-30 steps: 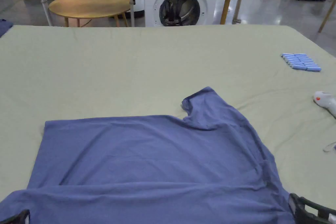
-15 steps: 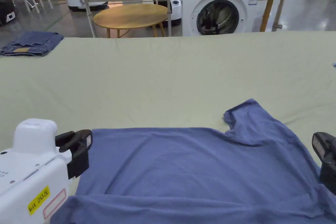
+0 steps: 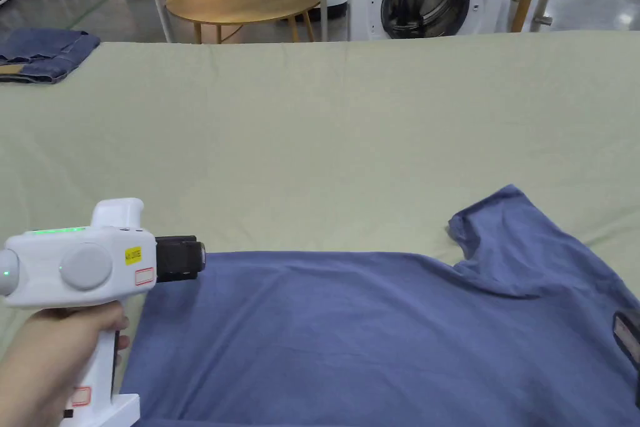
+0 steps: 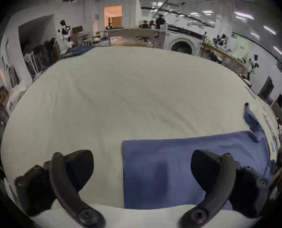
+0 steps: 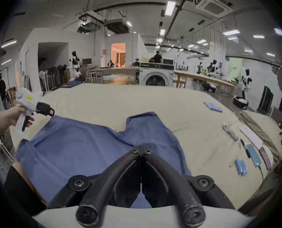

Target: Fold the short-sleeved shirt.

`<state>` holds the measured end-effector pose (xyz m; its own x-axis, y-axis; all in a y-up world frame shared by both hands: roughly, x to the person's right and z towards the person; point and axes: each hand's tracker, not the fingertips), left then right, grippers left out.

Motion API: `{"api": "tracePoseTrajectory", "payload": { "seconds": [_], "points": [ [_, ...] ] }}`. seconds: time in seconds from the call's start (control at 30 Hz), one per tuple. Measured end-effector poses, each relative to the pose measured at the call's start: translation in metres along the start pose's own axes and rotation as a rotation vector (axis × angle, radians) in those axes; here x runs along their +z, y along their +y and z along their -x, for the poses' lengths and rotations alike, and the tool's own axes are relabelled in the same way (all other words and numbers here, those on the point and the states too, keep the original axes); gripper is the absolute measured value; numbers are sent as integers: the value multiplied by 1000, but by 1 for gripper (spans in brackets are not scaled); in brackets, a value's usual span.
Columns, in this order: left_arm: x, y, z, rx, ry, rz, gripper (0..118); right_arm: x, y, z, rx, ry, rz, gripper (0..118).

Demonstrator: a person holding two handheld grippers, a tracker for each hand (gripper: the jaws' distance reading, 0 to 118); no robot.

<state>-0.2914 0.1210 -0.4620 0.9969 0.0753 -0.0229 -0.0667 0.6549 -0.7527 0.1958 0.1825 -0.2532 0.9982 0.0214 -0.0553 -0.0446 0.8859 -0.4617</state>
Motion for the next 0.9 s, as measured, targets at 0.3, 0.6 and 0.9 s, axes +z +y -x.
{"api": "tracePoseTrajectory", "payload": {
  "seconds": [0.3, 0.6, 0.9],
  "points": [
    [-23, -11, -9, -13, 4, -17, 3, -31, -4, 4, -34, 30, 61, 0],
    [33, -8, -21, -123, -72, -101, 0, -133, 22, -72, -138, 2, 272, 35],
    [44, 1, -5, -68, -81, -99, 0, -229, 12, -121, -203, -124, 475, 80]
  ]
}}
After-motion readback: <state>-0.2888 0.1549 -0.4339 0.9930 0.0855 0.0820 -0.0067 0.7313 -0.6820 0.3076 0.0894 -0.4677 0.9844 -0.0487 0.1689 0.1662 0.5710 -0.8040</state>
